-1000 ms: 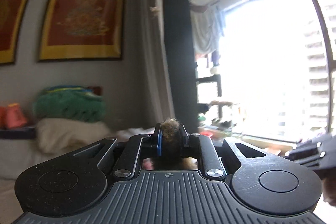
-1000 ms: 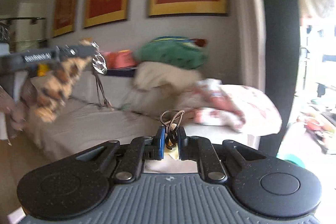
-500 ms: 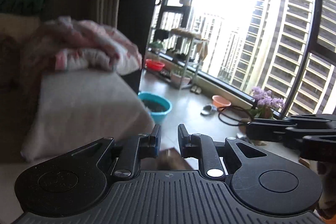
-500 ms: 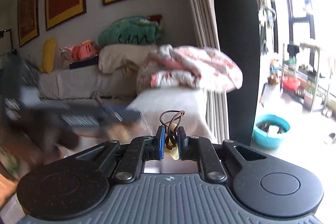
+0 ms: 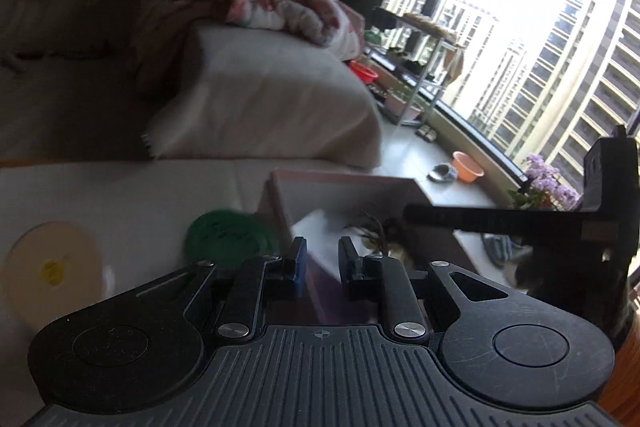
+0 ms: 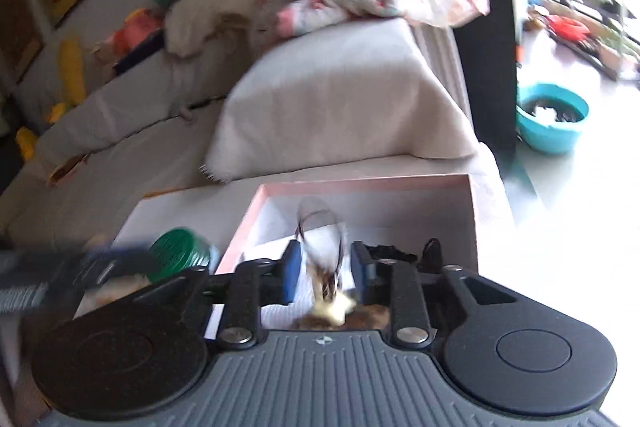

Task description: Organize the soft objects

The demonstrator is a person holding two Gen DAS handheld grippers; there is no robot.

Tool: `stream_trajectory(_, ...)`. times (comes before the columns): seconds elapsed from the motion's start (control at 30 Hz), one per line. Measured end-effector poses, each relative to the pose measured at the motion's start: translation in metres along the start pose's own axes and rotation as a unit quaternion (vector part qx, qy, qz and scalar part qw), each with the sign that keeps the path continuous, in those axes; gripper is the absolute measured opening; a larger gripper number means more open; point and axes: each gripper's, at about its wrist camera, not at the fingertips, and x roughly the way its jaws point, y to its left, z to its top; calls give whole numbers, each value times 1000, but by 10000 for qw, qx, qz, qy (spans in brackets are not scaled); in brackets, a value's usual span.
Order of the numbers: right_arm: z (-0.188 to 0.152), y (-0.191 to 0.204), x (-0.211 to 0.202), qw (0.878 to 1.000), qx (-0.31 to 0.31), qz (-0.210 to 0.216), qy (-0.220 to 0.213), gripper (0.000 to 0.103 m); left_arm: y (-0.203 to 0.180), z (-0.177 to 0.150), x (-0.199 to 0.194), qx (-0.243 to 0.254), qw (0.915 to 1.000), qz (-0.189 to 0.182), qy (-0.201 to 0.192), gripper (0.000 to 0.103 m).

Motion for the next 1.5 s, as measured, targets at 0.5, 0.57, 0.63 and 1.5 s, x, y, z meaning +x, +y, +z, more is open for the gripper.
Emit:
stream_trajectory(0.5,-106,114,-48,9847,-1738,143,-71,62,66,-113,-130,-381,9922,1010,-621,19)
stream_trajectory(0.57,-127,127,-44,9824,-1840,318,76,62,71,-120,-135,-498,9892,1219,-644,19)
stream_trajectory(0.63,-144,141,-40,9793,-1953,493,217,62,74,-125,-135,-488,9850,1529,-628,19)
stream_trajectory(1.5,-153,138,-68,9804,-1936,326,-139,23,70,-161,-119,-297,9966,736,-232,19)
